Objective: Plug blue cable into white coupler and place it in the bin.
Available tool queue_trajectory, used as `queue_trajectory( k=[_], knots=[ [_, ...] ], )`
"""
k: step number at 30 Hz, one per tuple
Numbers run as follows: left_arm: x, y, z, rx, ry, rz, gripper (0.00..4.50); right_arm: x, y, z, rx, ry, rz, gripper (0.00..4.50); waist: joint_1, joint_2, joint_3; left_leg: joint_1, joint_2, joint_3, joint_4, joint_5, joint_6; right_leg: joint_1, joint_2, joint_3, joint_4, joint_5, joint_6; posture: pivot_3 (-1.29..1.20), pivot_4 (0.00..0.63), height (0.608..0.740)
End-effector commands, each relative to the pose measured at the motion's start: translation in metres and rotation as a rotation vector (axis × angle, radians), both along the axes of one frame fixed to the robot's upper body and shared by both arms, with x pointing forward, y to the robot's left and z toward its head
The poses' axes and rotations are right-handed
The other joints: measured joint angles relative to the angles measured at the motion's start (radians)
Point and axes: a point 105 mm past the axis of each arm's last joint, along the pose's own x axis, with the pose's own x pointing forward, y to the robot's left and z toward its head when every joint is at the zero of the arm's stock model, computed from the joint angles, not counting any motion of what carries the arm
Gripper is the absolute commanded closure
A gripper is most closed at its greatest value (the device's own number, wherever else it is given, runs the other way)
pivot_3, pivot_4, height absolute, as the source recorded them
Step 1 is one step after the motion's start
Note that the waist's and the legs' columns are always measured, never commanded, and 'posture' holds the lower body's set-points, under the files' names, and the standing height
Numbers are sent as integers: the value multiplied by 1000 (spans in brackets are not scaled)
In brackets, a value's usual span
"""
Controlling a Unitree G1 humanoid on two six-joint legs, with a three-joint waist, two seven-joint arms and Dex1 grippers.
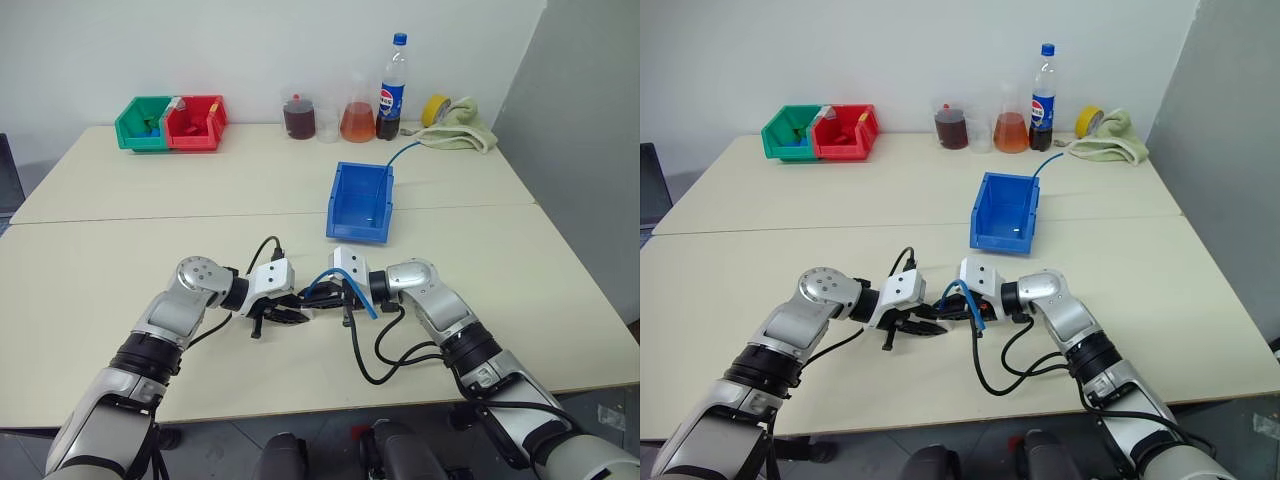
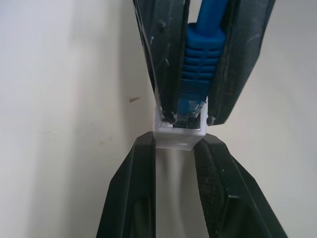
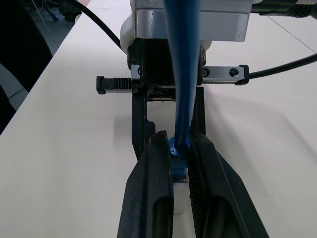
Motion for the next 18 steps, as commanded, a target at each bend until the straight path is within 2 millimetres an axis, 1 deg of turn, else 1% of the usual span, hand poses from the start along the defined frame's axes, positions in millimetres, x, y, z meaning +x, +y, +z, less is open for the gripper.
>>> queue_trajectory(
  k=[1,7,14,18],
  knots=[
    [3,0,7,-10,-29,2,3706,-3,-7,-37,-134,77,-25,4355,0,0,0,0,0,0,0,0,0,0,0,0,0,0,0,0,150,740],
    [2,0,7,-10,-32,4,3706,-4,-7,-40,-177,64,-10,4355,0,0,0,0,0,0,0,0,0,0,0,0,0,0,0,0,150,740],
    [2,0,6,-12,-35,5,3706,-5,-1,-42,-213,47,16,4355,0,0,-1,1,0,0,0,0,0,1,0,0,0,0,0,0,150,740],
    [2,0,7,-13,-36,7,3706,-3,-1,-46,-244,41,21,4355,0,0,-2,2,0,0,-1,0,0,1,0,0,0,0,0,0,150,740]
  ],
)
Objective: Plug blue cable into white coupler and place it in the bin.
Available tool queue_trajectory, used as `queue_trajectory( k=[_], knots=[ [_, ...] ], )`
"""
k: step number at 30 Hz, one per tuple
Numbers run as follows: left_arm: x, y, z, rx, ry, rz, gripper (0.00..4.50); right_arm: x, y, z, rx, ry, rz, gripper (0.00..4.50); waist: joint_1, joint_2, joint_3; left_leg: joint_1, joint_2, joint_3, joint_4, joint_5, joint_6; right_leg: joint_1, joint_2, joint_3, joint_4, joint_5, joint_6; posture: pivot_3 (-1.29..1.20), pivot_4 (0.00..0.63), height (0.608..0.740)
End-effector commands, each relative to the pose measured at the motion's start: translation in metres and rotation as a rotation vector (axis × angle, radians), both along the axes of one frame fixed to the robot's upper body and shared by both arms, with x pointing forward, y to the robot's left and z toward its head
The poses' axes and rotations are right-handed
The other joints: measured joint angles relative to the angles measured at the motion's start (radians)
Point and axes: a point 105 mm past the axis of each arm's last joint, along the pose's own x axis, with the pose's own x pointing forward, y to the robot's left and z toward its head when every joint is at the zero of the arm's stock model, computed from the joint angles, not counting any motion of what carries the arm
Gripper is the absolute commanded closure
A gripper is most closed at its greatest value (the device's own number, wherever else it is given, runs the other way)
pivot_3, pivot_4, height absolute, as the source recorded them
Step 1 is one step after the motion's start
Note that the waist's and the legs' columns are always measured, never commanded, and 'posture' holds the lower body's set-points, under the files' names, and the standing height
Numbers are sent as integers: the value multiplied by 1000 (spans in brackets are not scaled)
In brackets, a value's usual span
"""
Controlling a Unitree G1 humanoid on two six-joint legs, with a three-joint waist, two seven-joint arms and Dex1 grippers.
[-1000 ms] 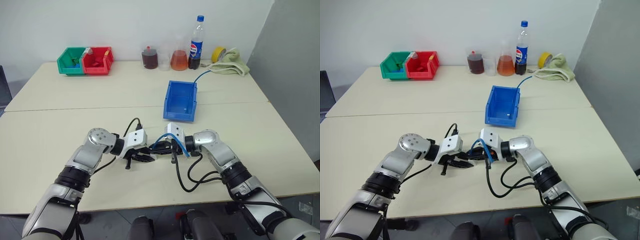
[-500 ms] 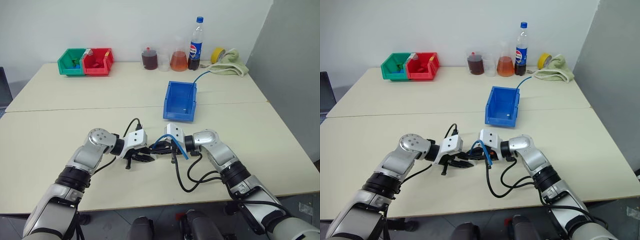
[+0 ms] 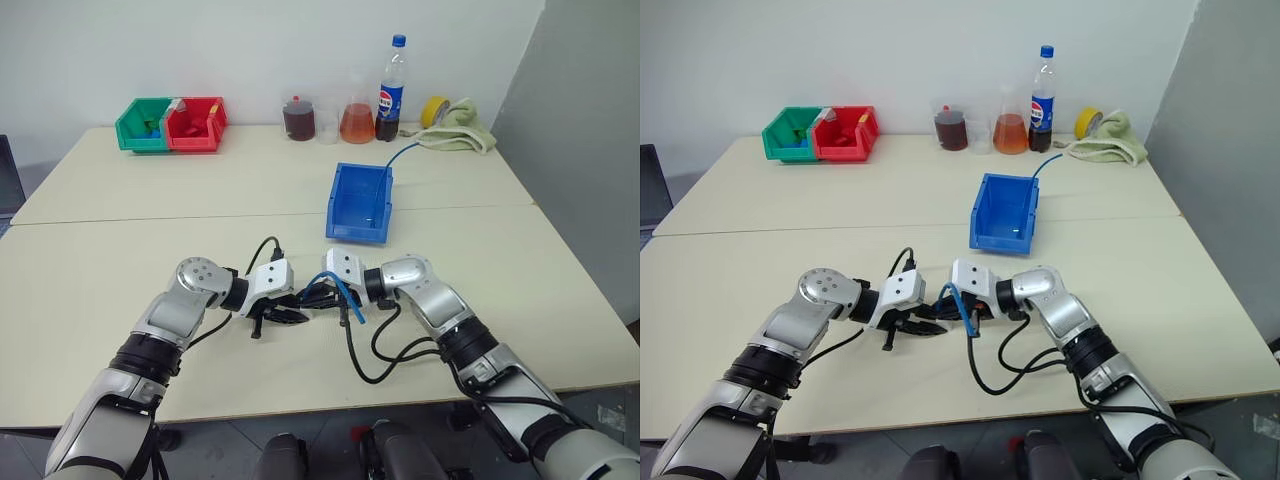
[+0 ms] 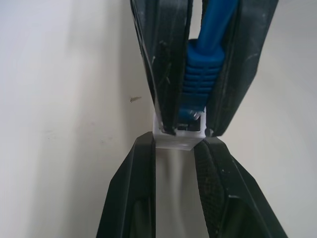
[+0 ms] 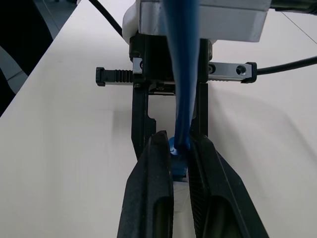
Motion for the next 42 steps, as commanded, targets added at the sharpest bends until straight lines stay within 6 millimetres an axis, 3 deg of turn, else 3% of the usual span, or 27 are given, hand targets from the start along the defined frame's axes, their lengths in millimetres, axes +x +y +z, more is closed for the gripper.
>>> queue_trajectory(
  k=[1,6,11,13,20,27,34,38,42],
  knots=[
    [1,-1,8,-13,-34,-5,3706,-6,-7,-47,-180,73,-9,4355,0,0,0,1,0,0,0,0,0,0,0,0,0,0,0,0,150,740],
    [0,1,8,-12,-35,1,3706,-5,-8,-48,-172,91,-17,4355,-2,0,-2,3,0,0,-1,0,0,2,0,0,0,0,0,0,150,740],
    [1,0,8,-19,-42,4,3706,1,-8,-37,-120,98,-49,4355,-4,0,-2,11,0,1,-3,0,0,9,0,1,-1,-1,-1,0,150,740],
    [0,-3,13,-53,-43,-1,3023,3,-8,-33,-107,95,-58,4355,-4,0,-2,11,0,1,-3,0,0,9,0,1,-1,-1,-1,0,150,740],
    [1,-7,22,-102,-61,7,1617,5,-6,-29,-84,96,-72,4355,-4,0,-2,11,0,1,-3,0,0,9,0,1,-1,-1,-1,0,150,740],
    [-19,22,34,-89,-17,59,31,7,-9,-11,-33,101,-97,4355,-7,0,-1,11,1,1,-7,0,0,8,0,1,-2,-1,-2,0,150,740],
    [-27,47,57,-178,-65,270,31,8,-13,17,61,116,-153,4355,4,1,-1,9,1,1,-19,1,0,7,0,0,-13,-3,-4,0,150,740],
    [-33,45,76,-323,-78,396,31,8,-18,37,117,144,-199,4355,6,1,-1,-8,1,1,-17,0,-1,-6,-2,-2,-17,-2,-2,0,150,740],
    [-56,39,80,-410,-40,470,31,10,-27,62,186,216,-273,4355,4,0,-1,-11,-1,1,-17,-1,-2,-6,-4,-1,-19,-2,-2,0,150,740]
  ],
)
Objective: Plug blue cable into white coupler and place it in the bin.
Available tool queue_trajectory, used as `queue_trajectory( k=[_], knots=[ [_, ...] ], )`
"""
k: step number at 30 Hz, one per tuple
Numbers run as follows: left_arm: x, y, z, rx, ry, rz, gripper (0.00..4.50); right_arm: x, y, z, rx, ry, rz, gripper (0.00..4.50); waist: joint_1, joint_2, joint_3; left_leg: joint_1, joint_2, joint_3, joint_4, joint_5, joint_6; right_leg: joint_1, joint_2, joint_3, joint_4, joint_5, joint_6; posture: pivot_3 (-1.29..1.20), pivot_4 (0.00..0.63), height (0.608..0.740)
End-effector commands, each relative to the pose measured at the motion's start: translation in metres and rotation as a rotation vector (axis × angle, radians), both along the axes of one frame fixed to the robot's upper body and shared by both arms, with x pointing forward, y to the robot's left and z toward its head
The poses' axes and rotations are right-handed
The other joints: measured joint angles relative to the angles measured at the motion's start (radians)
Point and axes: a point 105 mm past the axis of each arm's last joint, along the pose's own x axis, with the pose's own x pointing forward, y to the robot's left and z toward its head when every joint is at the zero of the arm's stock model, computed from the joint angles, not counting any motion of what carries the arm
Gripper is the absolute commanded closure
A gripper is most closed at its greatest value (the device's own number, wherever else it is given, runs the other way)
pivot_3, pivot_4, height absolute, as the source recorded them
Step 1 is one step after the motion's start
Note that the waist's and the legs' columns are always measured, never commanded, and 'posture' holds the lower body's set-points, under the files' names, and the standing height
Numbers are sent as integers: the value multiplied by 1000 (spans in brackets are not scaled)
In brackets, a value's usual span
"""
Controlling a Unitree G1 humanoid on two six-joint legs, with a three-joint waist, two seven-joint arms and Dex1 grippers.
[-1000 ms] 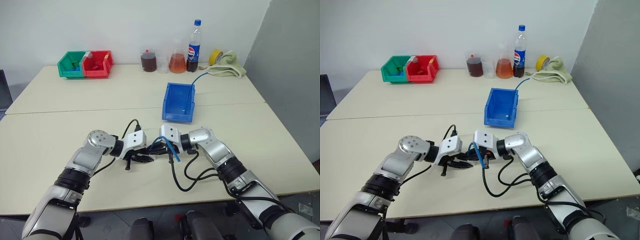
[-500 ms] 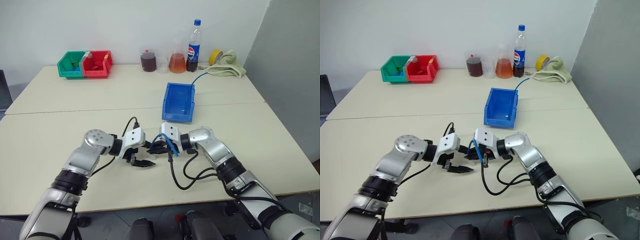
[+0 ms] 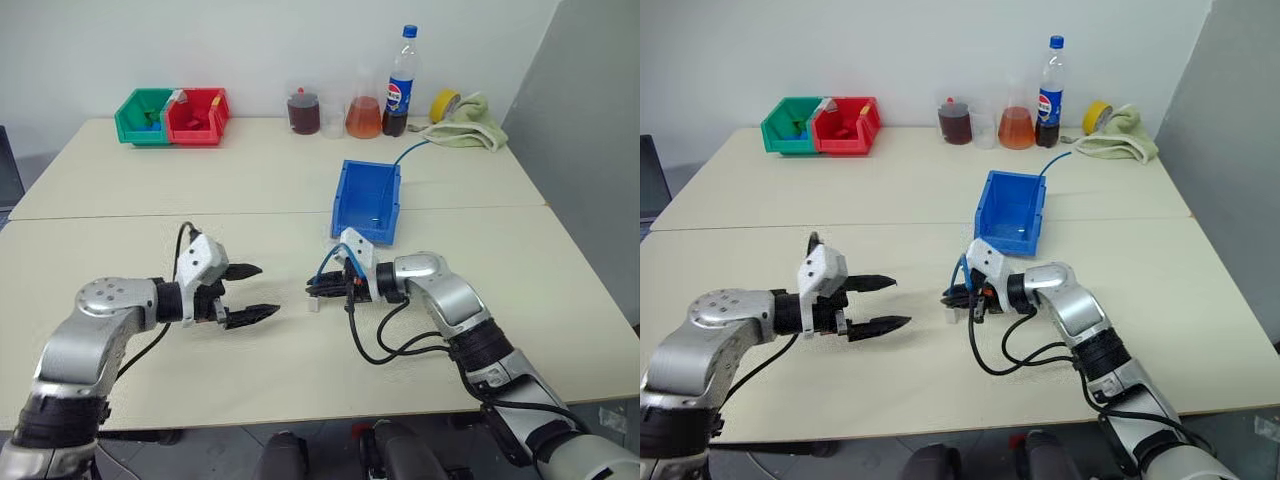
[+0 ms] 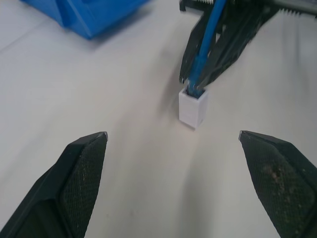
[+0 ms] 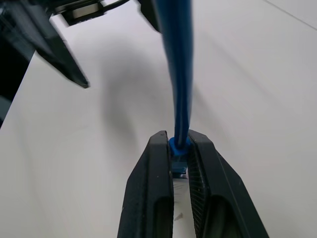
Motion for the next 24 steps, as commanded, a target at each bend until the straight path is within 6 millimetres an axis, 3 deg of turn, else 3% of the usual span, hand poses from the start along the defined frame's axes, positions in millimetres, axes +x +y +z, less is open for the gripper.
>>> queue_trajectory(
  k=[1,6,10,16,24],
  knots=[
    [-19,-6,14,-76,-13,51,31,2,-7,37,95,18,-57,4355,-2,0,0,0,0,0,0,0,-1,0,0,0,0,0,0,0,150,740],
    [-32,-14,11,-166,9,141,31,16,-24,64,138,118,-168,4355,-1,0,1,0,0,-1,-1,-1,-1,0,0,-1,0,0,0,0,150,740],
    [-34,-24,9,-210,9,177,31,45,-40,76,117,168,-290,4355,-1,0,2,1,0,-1,0,-1,-1,1,0,-1,0,0,0,0,150,740],
    [-28,-37,6,-244,-46,233,31,88,-61,85,62,133,-398,4355,-1,0,2,5,-1,0,0,0,-1,4,0,1,0,0,1,0,150,740],
    [-24,-39,6,-299,-78,303,31,118,-67,89,38,134,-497,4355,-4,0,2,2,0,1,-1,-1,0,1,1,2,-1,1,-2,0,150,740]
  ],
)
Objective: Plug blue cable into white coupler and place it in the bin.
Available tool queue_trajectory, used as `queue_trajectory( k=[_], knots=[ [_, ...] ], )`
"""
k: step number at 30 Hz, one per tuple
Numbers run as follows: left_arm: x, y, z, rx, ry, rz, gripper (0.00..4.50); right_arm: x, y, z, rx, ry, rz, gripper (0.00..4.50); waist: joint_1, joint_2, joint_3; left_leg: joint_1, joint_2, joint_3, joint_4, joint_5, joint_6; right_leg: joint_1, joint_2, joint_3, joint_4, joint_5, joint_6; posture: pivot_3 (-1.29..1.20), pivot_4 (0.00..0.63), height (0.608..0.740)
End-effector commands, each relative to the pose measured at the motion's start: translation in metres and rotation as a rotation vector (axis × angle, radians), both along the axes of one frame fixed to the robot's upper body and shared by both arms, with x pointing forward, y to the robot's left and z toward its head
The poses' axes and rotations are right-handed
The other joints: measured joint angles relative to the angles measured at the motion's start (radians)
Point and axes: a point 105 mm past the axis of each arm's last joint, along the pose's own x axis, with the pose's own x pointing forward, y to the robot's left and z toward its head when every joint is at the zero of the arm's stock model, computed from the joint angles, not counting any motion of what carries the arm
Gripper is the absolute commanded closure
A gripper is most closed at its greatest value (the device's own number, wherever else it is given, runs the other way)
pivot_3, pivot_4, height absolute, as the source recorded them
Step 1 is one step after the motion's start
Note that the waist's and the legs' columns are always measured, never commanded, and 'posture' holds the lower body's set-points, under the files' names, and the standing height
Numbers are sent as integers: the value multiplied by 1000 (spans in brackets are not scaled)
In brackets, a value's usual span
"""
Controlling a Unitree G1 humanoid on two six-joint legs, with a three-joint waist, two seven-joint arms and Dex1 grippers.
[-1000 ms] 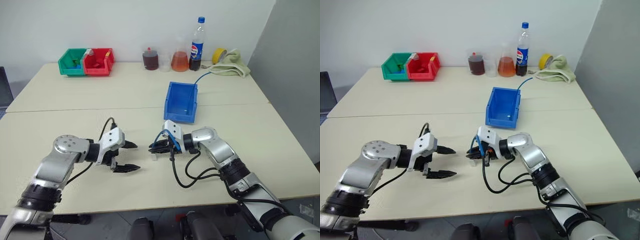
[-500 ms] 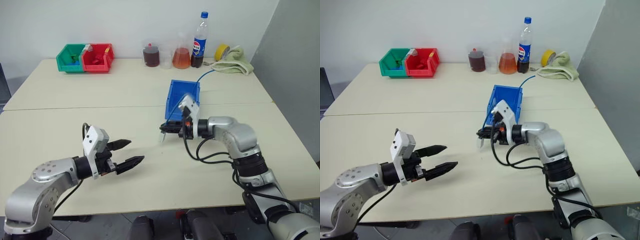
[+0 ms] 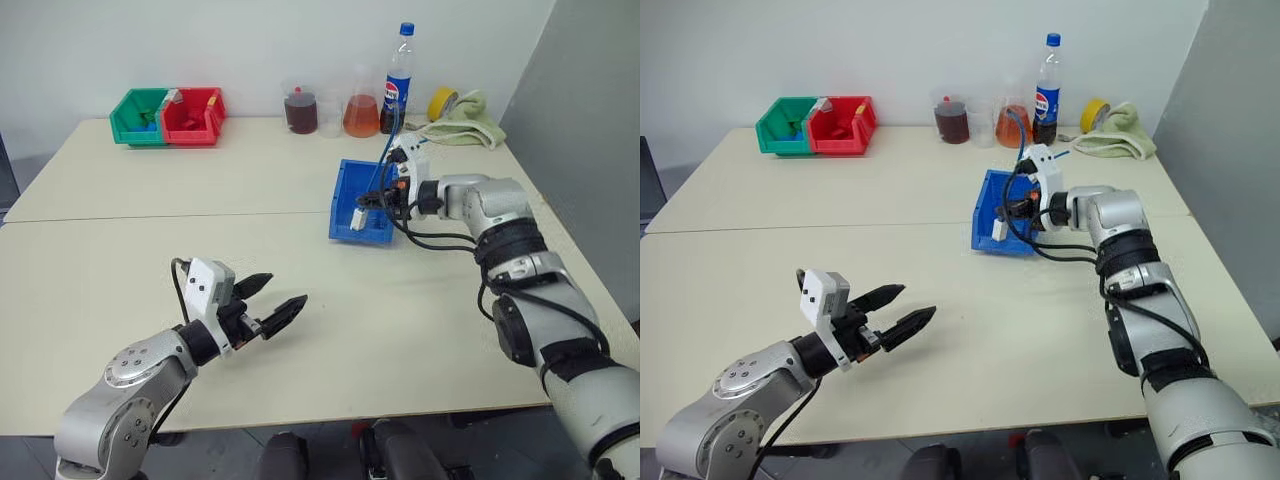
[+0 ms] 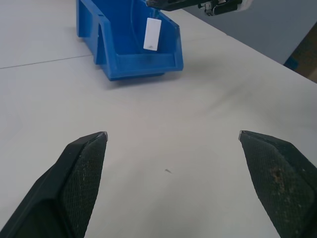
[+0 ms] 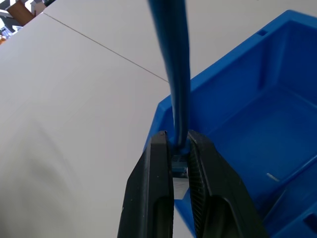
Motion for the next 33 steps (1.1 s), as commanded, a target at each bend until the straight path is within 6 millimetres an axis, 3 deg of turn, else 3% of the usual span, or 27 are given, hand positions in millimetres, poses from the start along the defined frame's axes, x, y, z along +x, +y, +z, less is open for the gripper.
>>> queue_trajectory(
  k=[1,11,12,26,33],
  knots=[
    [-1,-4,8,-1,-56,0,31,11,0,14,2,-51,-43,4355,1,0,0,0,0,0,0,0,0,0,0,0,0,1,-2,0,150,740],
    [0,1,6,5,-70,19,31,23,-6,0,-19,-19,-176,4355,2,0,0,-1,0,0,1,0,0,0,0,0,0,1,-2,0,150,740],
    [0,1,6,6,-71,20,0,24,-7,-1,-21,-18,-186,3663,2,0,0,-1,0,0,0,0,0,0,0,0,0,1,-2,0,150,740],
    [5,-1,7,-8,-81,24,0,32,-9,9,-29,-97,-263,134,3,0,0,-1,0,0,1,0,0,0,-1,0,0,1,-1,0,150,740],
    [5,-4,6,-18,-77,21,0,39,-15,26,-10,-179,-322,51,2,0,0,-1,0,0,0,0,0,0,-1,0,0,1,-2,0,150,740]
  ],
)
